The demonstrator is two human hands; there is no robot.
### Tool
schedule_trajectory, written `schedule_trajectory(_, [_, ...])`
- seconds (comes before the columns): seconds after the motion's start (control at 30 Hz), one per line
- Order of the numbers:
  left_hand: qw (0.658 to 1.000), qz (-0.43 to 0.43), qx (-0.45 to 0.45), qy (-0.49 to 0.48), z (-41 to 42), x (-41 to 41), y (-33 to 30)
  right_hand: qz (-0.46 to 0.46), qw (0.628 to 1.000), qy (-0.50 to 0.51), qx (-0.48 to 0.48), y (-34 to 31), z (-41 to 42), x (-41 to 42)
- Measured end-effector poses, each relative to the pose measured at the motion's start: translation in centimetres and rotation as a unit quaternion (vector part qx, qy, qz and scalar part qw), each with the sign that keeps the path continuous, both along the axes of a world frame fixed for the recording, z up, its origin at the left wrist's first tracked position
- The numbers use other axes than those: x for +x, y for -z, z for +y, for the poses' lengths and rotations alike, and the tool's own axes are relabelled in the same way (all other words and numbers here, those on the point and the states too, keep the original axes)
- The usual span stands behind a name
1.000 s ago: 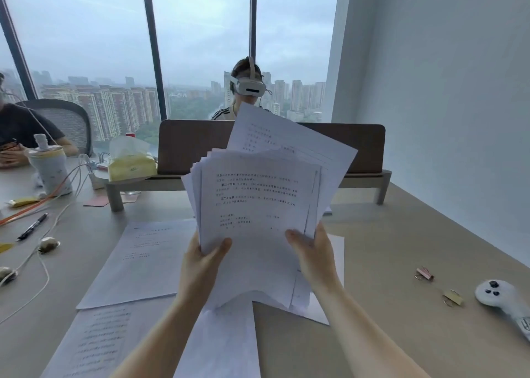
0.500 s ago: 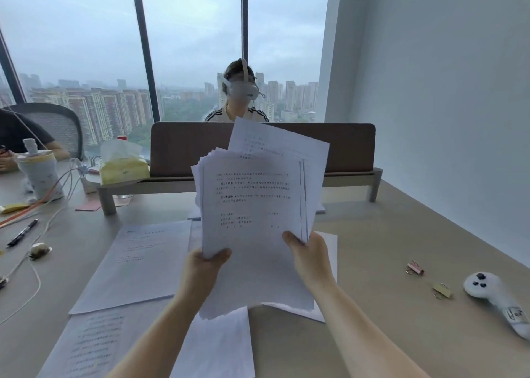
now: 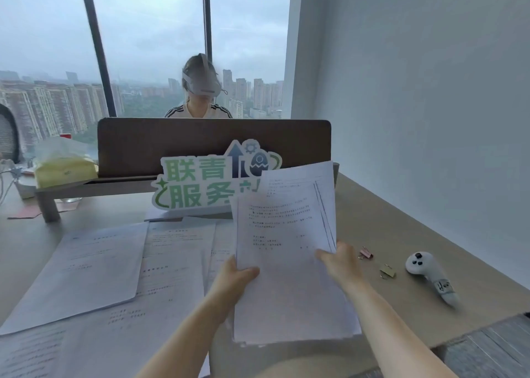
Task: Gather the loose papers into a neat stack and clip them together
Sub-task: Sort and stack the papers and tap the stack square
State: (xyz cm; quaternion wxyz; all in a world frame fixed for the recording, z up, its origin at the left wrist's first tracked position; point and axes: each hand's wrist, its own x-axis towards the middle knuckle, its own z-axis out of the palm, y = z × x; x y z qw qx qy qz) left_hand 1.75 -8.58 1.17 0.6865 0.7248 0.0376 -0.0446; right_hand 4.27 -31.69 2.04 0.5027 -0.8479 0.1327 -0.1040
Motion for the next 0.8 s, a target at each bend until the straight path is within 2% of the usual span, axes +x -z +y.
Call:
schedule_trajectory(0.4, [0.998,0.039,0.028,0.046,-9.1,1.3,2.1,0.045,0.997,0.041,-0.037,3.1,-9.7,-0.2])
schedule_trajectory(0.63, [0.989,0.013,0.138,0.043,-12.3,2.0,3.1,0.065,0.993,0.075,-0.067,2.1,-11.5,-1.9])
schedule_trajectory(0.8, [0.966,-0.028,0.246,0.071,-13.4,1.8,3.5,0.090,0.985,0.093,-0.116,2.8,-12.6,-2.2])
